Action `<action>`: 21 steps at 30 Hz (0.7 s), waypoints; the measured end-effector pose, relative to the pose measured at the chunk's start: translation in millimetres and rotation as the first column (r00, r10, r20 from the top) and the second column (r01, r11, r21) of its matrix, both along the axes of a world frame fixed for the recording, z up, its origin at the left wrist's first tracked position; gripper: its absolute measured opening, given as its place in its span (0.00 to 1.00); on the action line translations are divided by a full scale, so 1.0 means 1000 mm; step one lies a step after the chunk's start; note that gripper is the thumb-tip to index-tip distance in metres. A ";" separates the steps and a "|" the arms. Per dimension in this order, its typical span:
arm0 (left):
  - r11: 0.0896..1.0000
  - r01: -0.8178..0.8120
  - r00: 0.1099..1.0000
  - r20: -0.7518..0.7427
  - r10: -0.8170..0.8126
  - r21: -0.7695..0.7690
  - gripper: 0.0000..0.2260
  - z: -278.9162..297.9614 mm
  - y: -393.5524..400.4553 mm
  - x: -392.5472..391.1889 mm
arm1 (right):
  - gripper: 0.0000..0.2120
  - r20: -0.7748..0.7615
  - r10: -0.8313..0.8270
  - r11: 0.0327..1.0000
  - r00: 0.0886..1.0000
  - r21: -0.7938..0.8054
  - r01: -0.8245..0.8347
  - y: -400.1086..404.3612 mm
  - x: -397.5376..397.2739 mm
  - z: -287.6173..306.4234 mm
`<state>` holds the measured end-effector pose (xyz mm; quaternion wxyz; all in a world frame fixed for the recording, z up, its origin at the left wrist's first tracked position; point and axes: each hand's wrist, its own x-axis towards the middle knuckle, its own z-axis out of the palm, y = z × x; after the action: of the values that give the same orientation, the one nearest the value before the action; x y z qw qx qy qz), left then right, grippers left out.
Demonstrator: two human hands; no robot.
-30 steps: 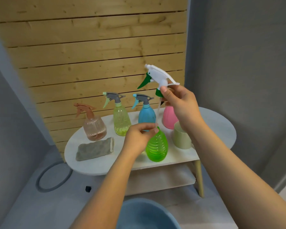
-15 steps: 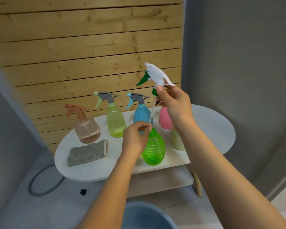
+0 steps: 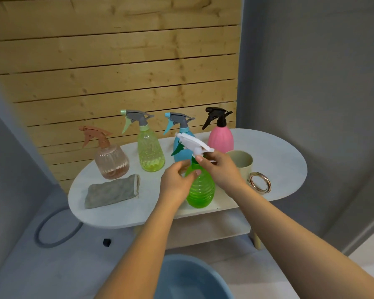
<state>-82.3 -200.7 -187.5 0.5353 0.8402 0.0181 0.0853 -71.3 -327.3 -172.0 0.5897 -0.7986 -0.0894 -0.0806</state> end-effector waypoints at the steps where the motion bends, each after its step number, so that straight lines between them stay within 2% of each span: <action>1: 1.000 0.006 1.000 -0.009 -0.006 -0.005 0.18 -0.002 -0.001 -0.002 | 0.14 -0.009 0.013 1.000 1.000 -0.024 -0.013 -0.001 0.001 -0.001; 5: 0.996 -0.006 0.999 -0.033 0.003 -0.087 0.18 -0.009 -0.001 -0.003 | 0.13 -0.001 0.053 0.996 0.999 -0.076 -0.053 -0.001 0.001 -0.007; 9: 0.989 -0.027 1.000 -0.010 0.026 -0.145 0.16 -0.011 -0.002 -0.005 | 0.08 0.023 0.030 0.999 0.999 0.017 -0.030 0.000 0.000 -0.010; 13: 0.985 -0.035 0.996 0.075 0.049 -0.168 0.16 -0.014 -0.008 -0.012 | 0.13 -0.014 -0.050 0.992 0.999 0.113 0.052 0.006 0.003 -0.011; 18: 0.988 -0.027 0.990 0.136 0.049 -0.153 0.16 -0.015 -0.009 -0.017 | 0.20 -0.050 -0.079 0.994 0.996 0.073 0.082 0.007 0.005 -0.004; 21: 0.989 -0.029 0.991 0.127 0.047 -0.146 0.17 -0.018 -0.008 -0.016 | 0.17 -0.055 -0.034 0.999 0.998 -0.020 0.033 0.001 0.007 0.001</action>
<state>-98.3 -208.5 -205.1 0.5930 0.7914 0.0053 0.1485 -64.8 -326.3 -171.0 0.5827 -0.8076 -0.0606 -0.0676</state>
